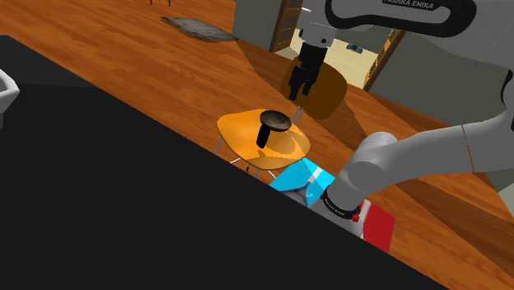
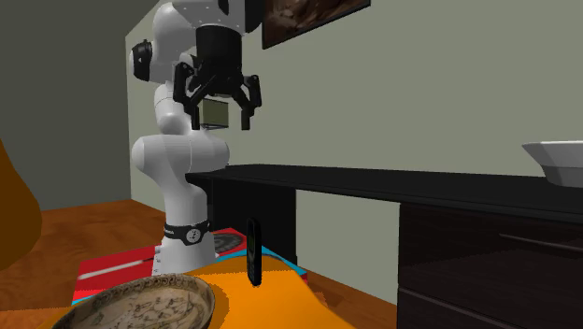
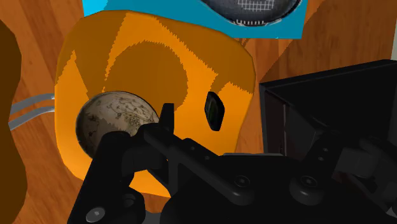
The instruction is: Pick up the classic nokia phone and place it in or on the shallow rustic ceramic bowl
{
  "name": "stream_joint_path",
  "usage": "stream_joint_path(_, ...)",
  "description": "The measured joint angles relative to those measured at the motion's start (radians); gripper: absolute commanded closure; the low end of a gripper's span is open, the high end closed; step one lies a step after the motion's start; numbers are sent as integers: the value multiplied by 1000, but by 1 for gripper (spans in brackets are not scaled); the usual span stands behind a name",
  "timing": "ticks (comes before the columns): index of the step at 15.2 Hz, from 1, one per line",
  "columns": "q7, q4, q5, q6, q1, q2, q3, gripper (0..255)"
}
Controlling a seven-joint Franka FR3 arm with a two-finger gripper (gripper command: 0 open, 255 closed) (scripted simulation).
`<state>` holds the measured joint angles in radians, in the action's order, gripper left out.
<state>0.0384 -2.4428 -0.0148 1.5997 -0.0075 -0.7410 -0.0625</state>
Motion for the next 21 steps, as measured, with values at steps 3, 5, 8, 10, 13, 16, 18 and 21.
stream_joint_path(3, -24, -12, -4, 34, -2, 28, 11, 0)
stream_joint_path(5, -59, -23, -10, 94, -4, 88, 27, 0)
stream_joint_path(8, -119, -15, -19, 171, -7, 189, 53, 0)
stream_joint_path(10, -151, 1, -18, 230, -13, 275, 62, 0)
stream_joint_path(13, -203, 20, -17, 303, -18, 382, 77, 0)
stream_joint_path(16, -220, 1, -19, 352, -17, 416, 83, 0)
stream_joint_path(18, -219, -20, -19, 380, -18, 423, 83, 0)
stream_joint_path(21, -221, -51, -20, 420, -16, 433, 85, 0)
